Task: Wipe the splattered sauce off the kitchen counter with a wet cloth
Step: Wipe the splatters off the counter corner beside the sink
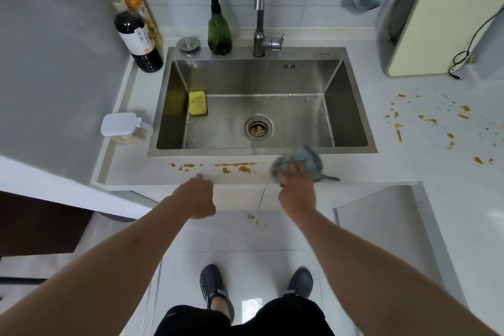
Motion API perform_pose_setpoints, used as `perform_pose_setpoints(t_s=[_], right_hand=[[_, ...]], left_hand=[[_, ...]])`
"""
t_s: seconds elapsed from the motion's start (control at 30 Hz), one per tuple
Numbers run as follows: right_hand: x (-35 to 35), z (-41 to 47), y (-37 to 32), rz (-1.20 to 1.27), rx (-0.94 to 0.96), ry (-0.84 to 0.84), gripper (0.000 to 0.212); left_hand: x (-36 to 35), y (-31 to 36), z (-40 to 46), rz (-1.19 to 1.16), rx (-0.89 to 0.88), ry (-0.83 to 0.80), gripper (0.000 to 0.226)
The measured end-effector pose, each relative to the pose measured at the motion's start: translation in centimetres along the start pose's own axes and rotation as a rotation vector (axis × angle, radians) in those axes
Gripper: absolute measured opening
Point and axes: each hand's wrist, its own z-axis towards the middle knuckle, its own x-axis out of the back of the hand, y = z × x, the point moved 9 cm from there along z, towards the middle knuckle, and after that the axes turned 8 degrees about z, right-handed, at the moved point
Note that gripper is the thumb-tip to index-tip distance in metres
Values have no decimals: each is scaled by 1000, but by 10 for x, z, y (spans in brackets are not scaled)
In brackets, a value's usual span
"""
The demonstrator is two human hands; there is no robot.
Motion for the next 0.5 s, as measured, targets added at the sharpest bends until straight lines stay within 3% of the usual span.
perform_pose_setpoints(t_s=[0.07, 0.17, 0.27, 0.37, 0.43, 0.5], right_hand=[[-15, -9, -34, 38, 86, -35, 61], [-1, -15, -31, 146, 154, -114, 45], [48, -6, 20, 504, -66, -143, 35], [102, 12, 93, 894, -378, -17, 40], [134, 19, 151, 932, -501, 116, 40], [159, 21, 199, 770, -540, 184, 36]], left_hand=[[-2, -2, -1, -2, 3, -11, 68], [-3, 5, -1, -15, 25, -30, 61], [1, 11, 2, -13, 62, -21, 43], [2, 11, 2, -25, 82, -16, 33], [2, 10, 2, -26, 92, -14, 29], [0, 11, 1, -28, 100, -19, 28]])
